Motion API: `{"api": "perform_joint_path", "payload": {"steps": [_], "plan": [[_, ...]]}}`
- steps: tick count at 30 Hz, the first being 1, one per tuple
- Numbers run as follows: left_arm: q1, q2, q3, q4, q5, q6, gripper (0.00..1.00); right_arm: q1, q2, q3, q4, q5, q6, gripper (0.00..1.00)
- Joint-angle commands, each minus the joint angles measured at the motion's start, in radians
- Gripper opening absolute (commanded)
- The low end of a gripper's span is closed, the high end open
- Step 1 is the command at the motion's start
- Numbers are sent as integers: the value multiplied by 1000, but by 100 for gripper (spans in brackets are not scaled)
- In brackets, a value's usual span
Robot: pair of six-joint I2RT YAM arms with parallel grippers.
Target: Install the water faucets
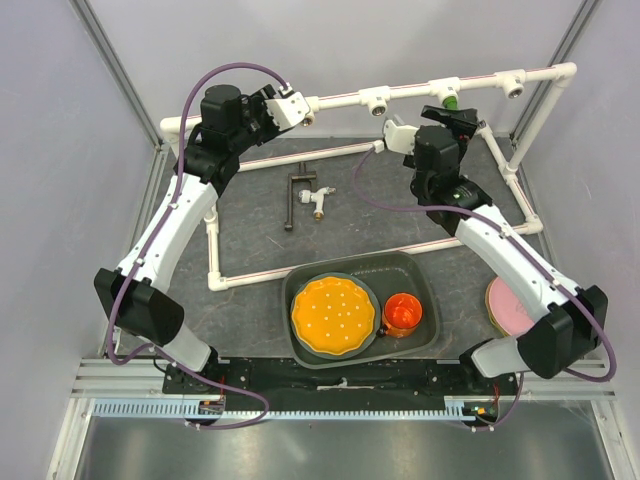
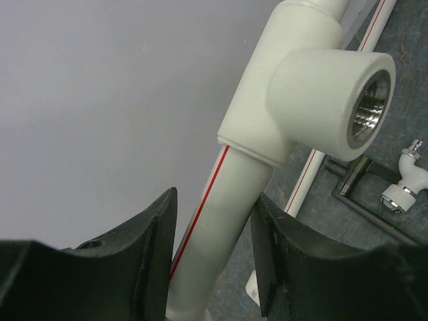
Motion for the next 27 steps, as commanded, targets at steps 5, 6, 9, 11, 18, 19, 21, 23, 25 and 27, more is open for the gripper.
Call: {"api": "perform_joint_path", "payload": {"steps": [5,6,9,11,18,19,21,23,25,27], "plan": [[-9,-30,-12,-52,-1,-109,2,-45,41,18,204,54,-73,91],[-9,-30,-14,-50,6,-112,2,-49,47,18,209,53,-65,91],[-9,-30,-17,-50,6,-114,2,-52,57,7,223,39,-53,84],[-9,-30,-15,-50,4,-114,2,-53,61,1,242,31,-45,74],[-9,-36,-18,-50,-4,-108,2,-52,89,-51,336,44,-50,29],[-9,-38,-18,-50,-4,-108,2,-53,89,-51,338,44,-39,27],[-7,-38,-23,-52,-4,-108,2,-53,84,-46,338,28,19,14],[-7,-38,-25,-50,-4,-109,2,-52,78,-37,319,12,93,9],[-9,-38,-25,-52,-1,-112,2,-56,58,-19,284,-40,263,3],[-9,-39,-23,-50,3,-116,2,-75,31,-19,263,-96,472,0]]}}
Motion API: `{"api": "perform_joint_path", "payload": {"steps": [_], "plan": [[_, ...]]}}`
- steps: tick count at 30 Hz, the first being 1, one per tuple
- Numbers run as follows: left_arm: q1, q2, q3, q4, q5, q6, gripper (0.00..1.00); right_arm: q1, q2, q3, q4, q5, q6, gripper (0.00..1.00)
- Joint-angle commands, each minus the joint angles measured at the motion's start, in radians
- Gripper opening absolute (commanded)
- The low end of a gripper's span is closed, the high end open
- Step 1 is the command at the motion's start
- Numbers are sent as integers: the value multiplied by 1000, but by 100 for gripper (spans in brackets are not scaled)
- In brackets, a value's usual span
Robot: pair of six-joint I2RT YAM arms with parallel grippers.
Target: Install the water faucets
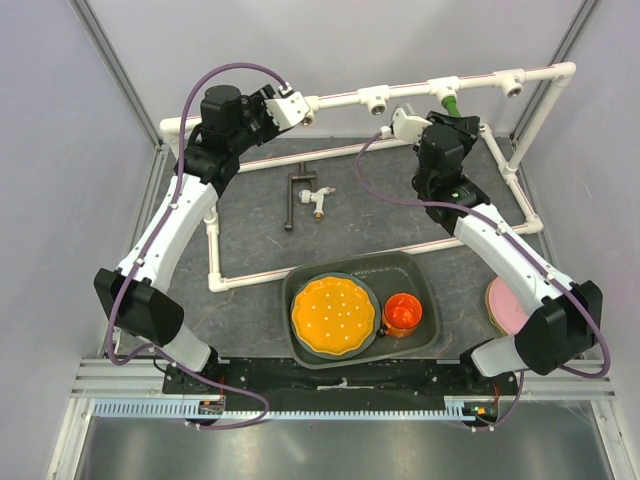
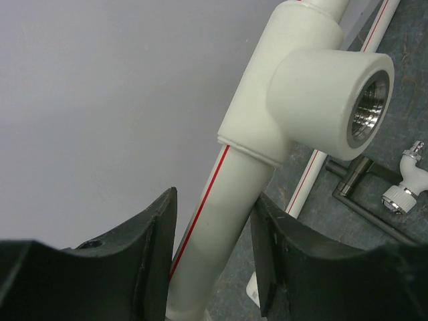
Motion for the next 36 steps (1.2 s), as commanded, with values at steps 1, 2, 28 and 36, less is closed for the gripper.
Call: {"api": "perform_joint_path", "payload": {"steps": [1,2,28,36], "plan": [[-9,-36,-18,-60,10,-110,2,-48,-33,18,25,-202,567,0],[-9,-37,-17,-60,13,-111,2,-62,-57,11,22,-231,638,0],[-7,-48,-29,-61,8,-114,2,-392,-313,-315,320,-957,2078,64],[-9,-51,-30,-61,10,-114,2,-390,-395,-227,108,-893,1860,98]]}}
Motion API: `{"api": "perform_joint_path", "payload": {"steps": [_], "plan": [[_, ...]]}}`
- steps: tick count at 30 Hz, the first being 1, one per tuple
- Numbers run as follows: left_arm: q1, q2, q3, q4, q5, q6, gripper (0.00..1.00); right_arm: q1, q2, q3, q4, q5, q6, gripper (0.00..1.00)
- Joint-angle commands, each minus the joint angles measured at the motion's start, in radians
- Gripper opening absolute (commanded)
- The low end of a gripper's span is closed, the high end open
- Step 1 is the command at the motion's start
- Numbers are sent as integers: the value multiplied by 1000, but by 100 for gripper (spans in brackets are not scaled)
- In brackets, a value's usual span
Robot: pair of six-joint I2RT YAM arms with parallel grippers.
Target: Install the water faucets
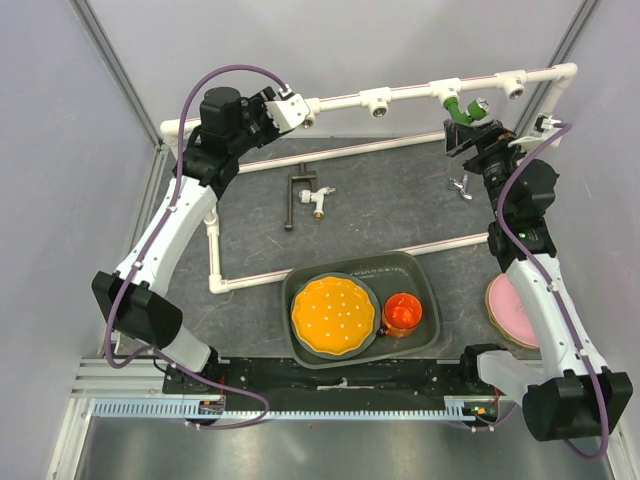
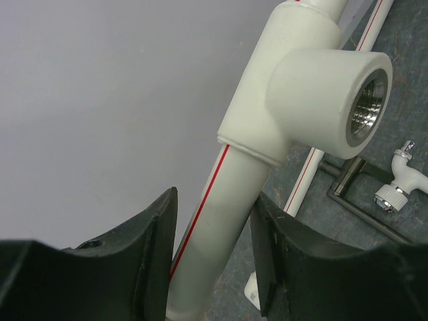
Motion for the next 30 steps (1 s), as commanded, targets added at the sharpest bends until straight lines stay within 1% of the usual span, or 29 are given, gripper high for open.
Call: {"api": "perform_joint_path", "payload": {"steps": [1,3,7,9,11,12,13,14,16,17,19,20,22,23,25,26,27,28,29,30], "plan": [[-6,-35,-15,-54,2,-111,2,-3,-18,99,-94,17,-107,98],[-6,-36,-16,-54,4,-113,2,-5,-2,117,-94,30,-101,98],[-4,-44,-25,-51,1,-107,2,-8,34,148,-94,125,-93,98],[-6,-47,-27,-50,-4,-107,2,-17,58,171,-94,122,-63,96],[-6,-50,-30,-47,-2,-108,2,-34,93,189,-93,87,-33,95],[-6,-49,-30,-45,-1,-107,2,-37,101,191,-84,81,-9,92],[-4,-50,-30,-44,1,-108,2,-45,108,188,-73,73,10,88],[-6,-49,-30,-44,2,-110,2,-51,120,179,-61,64,26,77],[-6,-50,-33,-45,4,-110,2,-62,137,168,-28,38,98,64],[-6,-52,-36,-45,2,-110,2,-92,140,150,-13,38,121,54],[-4,-53,-39,-44,1,-107,2,-120,148,126,40,-6,207,45],[-6,-52,-41,-42,-1,-107,2,-127,150,102,57,-31,246,37],[-6,-53,-42,-41,-1,-107,2,-150,159,77,117,-68,322,31],[-6,-55,-42,-42,1,-107,2,-158,163,45,145,-104,426,26],[-6,-53,-41,-41,4,-108,2,-172,183,8,250,-134,555,21],[-4,-53,-41,-41,5,-108,2,-175,193,-37,295,-149,703,14],[-4,-53,-42,-41,5,-110,2,-177,203,-65,400,-166,806,10],[-4,-53,-42,-41,7,-110,2,-175,231,-96,468,-171,894,6],[-4,-52,-42,-42,7,-110,2,-177,248,-143,531,-178,1050,0],[-6,-53,-42,-41,7,-110,2,-175,262,-160,626,-181,1106,0]]}}
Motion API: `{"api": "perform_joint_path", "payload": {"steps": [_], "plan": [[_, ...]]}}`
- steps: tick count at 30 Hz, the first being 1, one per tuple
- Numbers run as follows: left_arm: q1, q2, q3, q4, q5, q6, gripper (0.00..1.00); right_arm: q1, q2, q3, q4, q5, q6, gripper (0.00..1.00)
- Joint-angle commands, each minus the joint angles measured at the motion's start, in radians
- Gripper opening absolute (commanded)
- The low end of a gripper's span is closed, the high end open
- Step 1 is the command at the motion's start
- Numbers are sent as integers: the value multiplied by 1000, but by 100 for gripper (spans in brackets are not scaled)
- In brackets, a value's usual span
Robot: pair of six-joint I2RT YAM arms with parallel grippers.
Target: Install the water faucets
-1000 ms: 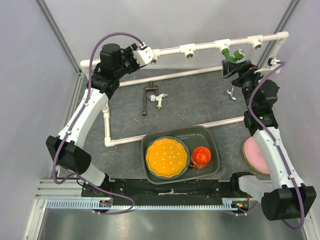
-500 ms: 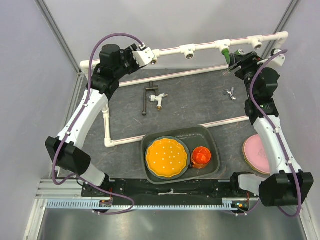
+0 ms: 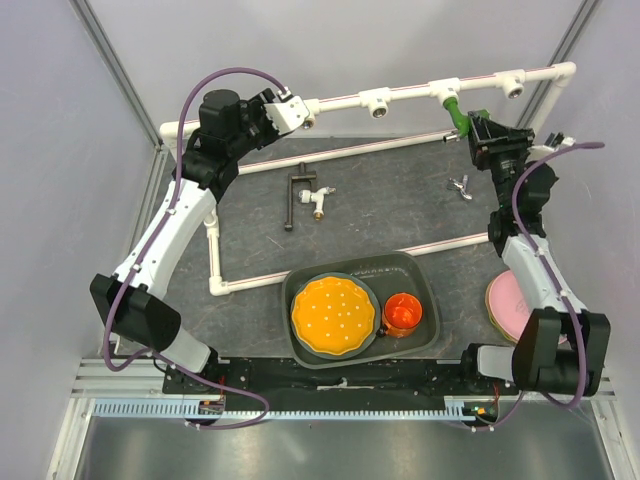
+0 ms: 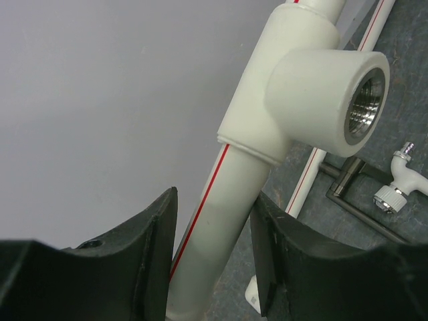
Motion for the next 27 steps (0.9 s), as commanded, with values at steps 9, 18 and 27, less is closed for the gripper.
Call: {"api": "perform_joint_path", "payload": {"steps": [9,18,27], "plan": [[-2,-34,-19,-58,2,-107,2,-50,-60,-106,196,-10,339,92],[-2,-32,-19,-58,2,-103,2,-66,-269,73,-410,21,-551,98],[-2,-26,-10,-58,26,-121,2,-11,-370,180,-573,-39,-1331,98]]}}
